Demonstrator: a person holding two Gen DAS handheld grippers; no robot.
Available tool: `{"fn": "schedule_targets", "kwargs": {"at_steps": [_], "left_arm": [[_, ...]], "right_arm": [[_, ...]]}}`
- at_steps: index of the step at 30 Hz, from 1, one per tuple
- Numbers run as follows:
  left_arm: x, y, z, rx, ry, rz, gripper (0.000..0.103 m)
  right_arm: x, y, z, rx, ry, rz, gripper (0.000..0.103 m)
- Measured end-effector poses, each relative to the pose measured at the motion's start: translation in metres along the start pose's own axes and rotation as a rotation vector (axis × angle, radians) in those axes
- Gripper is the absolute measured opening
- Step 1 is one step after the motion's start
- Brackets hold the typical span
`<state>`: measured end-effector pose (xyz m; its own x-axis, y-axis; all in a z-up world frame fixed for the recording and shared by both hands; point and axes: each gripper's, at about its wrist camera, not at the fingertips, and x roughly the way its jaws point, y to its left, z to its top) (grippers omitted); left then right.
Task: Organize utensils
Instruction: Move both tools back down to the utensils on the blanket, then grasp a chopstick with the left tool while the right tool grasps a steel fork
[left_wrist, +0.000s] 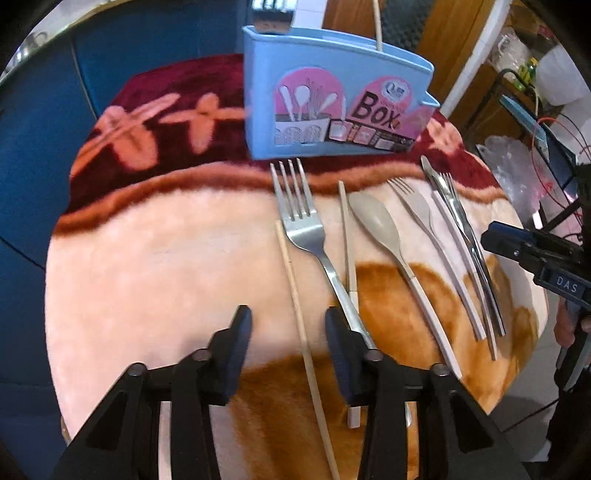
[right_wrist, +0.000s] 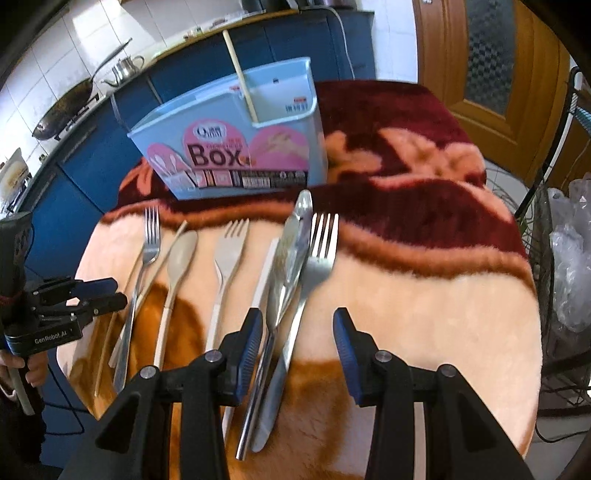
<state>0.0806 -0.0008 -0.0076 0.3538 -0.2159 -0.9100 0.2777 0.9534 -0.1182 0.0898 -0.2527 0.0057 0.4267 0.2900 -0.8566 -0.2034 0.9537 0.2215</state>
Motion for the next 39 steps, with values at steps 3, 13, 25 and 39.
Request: {"fn": "schedule_targets", "kwargs": {"at_steps": [3, 13, 25, 39], "left_arm": [[0.004, -0.001, 0.003, 0.003, 0.031, -0.015, 0.026], [0.011, 0.003, 0.013, -0.014, 0.068, -0.033, 0.023], [0.012, 0.009, 0.015, -0.027, 0.071, -0.069, 0.022], [0.018, 0.01, 0.029, -0.031, 0.054, -0.073, 0.009]], "right_arm": [[0.005, 0.0, 0.002, -0.01, 0.04, 0.001, 0.043], [0.016, 0.001, 0.011, -0.034, 0.119, 0.024, 0.034], [0.017, 0.001, 0.014, -0.029, 0.158, 0.019, 0.019], [0.032, -0.005, 0.029, -0.01, 0.177, 0.05, 0.012]]}}
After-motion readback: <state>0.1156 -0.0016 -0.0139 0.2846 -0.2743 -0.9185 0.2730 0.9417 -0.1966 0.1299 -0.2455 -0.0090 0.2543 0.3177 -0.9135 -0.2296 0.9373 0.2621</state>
